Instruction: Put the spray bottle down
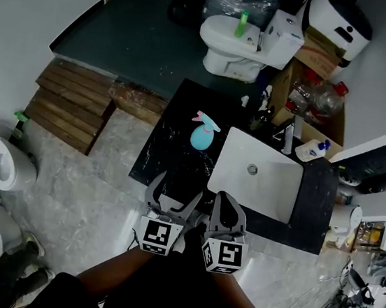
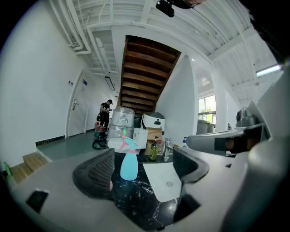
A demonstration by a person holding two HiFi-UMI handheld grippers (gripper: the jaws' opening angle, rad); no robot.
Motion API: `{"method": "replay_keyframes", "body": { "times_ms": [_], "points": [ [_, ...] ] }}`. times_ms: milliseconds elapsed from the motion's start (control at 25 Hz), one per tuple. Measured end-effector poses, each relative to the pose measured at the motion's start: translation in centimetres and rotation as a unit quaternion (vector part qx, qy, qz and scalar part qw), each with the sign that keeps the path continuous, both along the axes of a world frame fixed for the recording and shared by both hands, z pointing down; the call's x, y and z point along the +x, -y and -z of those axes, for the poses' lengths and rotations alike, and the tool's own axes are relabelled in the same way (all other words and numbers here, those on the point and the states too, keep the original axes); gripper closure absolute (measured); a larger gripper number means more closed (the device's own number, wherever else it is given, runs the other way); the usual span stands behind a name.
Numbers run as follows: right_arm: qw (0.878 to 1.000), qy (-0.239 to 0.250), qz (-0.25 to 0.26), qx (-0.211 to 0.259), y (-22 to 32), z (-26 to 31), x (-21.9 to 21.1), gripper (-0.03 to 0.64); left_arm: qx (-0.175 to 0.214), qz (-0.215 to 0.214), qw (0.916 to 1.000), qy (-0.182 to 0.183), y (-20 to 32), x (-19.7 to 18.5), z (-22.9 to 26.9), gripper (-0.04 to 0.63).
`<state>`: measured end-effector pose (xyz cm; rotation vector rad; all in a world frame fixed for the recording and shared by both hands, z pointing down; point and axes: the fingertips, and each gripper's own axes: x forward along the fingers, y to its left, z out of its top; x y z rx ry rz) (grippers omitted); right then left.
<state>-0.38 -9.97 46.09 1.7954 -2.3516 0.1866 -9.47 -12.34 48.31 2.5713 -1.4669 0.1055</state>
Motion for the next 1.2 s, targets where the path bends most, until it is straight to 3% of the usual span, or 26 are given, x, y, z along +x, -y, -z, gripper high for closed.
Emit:
{"method": "replay_keyframes", "body": {
  "times_ms": [240, 360, 600, 800, 1200],
  "points": [
    [1.000, 0.000, -0.004, 0.000, -1.5, 0.0, 0.9, 0.601, 0.024, -0.011, 0.9996, 0.007, -1.4, 0.8, 1.7, 0.219],
    [1.000, 0.003, 0.003, 0.011, -2.4, 0.7, 1.9, 0.601, 0.035, -0.022, 0.9991, 0.002, -2.4, 2.1, 3.2, 0.373],
    [1.000, 0.012, 0.014, 0.022, -5.4, 2.1, 5.0, 0.601, 0.038, -0.026, 0.9988, 0.014, -5.2, 6.3, 4.6, 0.459],
    [0.999, 0.032, 0.018, 0.036, -8.5, 3.9, 8.4, 0.601, 0.036, -0.037, 0.9987, 0.003, -9.3, 10.8, 5.3, 0.547],
    [0.997, 0.023, 0.011, 0.066, -14.4, 5.5, 14.5, 0.601, 0.038, -0.037, 0.9985, 0.014, -16.2, 17.5, 6.2, 0.583]
  ]
}}
